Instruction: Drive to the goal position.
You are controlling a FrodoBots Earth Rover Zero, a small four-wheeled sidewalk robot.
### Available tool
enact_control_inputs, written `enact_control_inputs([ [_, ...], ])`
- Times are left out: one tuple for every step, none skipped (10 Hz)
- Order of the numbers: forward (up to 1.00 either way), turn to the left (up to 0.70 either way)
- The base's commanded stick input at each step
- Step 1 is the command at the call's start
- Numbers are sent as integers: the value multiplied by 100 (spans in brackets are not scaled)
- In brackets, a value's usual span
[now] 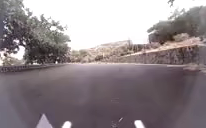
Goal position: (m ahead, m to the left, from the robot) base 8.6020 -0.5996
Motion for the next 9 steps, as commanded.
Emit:
enact_control_inputs([
  [70, 0],
  [70, 0],
  [70, 0],
  [70, 0],
  [70, 0],
  [70, 0],
  [70, 0],
  [70, 0],
  [70, 0],
])
